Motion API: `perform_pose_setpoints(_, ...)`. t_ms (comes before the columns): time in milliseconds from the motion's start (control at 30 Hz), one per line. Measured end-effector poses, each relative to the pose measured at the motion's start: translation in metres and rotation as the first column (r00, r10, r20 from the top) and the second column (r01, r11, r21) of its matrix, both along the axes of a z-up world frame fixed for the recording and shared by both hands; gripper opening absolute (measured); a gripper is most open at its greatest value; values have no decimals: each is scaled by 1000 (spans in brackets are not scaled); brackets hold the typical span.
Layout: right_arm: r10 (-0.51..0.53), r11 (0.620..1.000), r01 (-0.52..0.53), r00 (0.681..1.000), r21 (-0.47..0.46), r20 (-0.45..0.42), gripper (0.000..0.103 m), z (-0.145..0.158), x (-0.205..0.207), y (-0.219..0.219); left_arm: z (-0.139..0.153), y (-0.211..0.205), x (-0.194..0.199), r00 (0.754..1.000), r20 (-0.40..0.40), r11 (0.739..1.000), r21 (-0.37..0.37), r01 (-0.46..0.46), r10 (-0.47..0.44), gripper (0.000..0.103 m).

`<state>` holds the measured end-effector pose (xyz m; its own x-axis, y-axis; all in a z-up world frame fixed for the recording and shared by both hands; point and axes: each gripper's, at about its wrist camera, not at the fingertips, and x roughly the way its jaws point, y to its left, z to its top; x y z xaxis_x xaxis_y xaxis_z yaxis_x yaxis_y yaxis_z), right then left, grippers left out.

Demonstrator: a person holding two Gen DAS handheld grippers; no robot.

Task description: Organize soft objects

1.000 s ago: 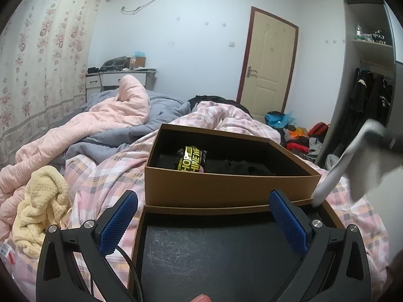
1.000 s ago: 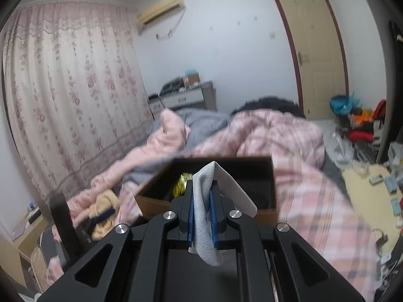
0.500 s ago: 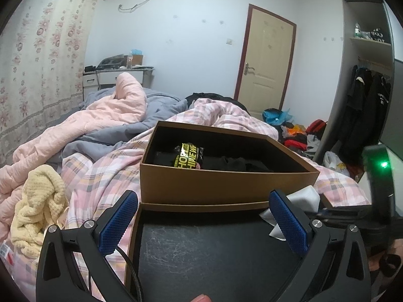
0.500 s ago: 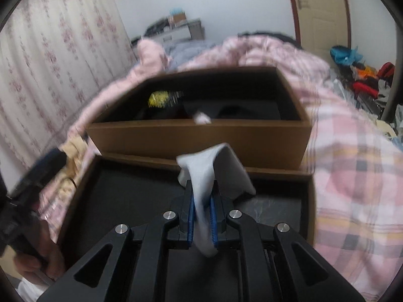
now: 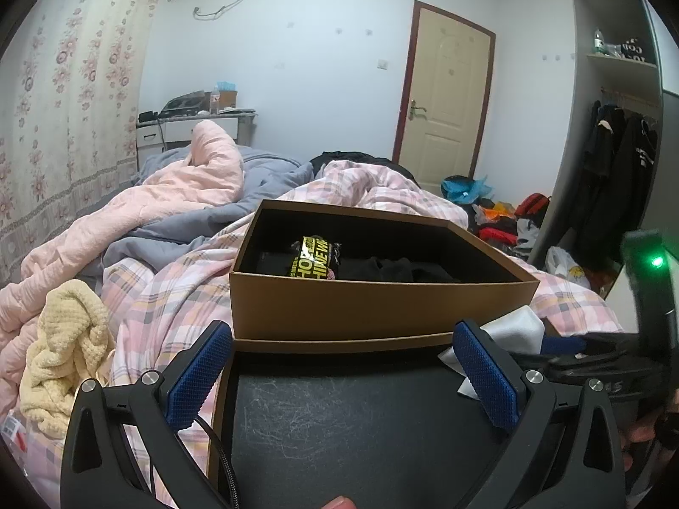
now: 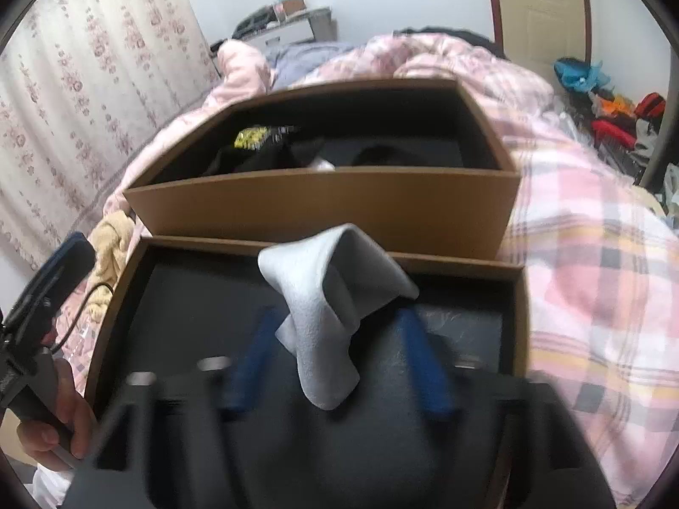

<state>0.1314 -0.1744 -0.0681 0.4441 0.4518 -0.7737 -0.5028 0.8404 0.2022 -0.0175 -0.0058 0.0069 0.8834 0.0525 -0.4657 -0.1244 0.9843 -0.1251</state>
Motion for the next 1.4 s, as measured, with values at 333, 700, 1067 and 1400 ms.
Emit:
perform_pose_setpoints(333, -93, 996, 91, 989, 27, 116, 84, 17, -3, -16, 2, 7, 1, 1000, 2, 999, -41, 12, -12, 103)
perform_pose_setpoints(700, 6, 992, -15, 997, -128, -73, 84, -22, 3, 32, 35, 37, 41, 999, -34, 980, -195, 32, -39, 103)
perform_pose_setpoints(1067, 4, 992, -19, 993, -124, -116, 84, -32, 1, 34, 24, -4, 167, 884, -426, 978, -159, 135, -191, 103)
perform_pose_setpoints(1400, 11, 991, -25, 995, -135, -103, 90, -32, -1, 33, -13, -18, 203, 814, -562, 989, -104, 108, -149, 88)
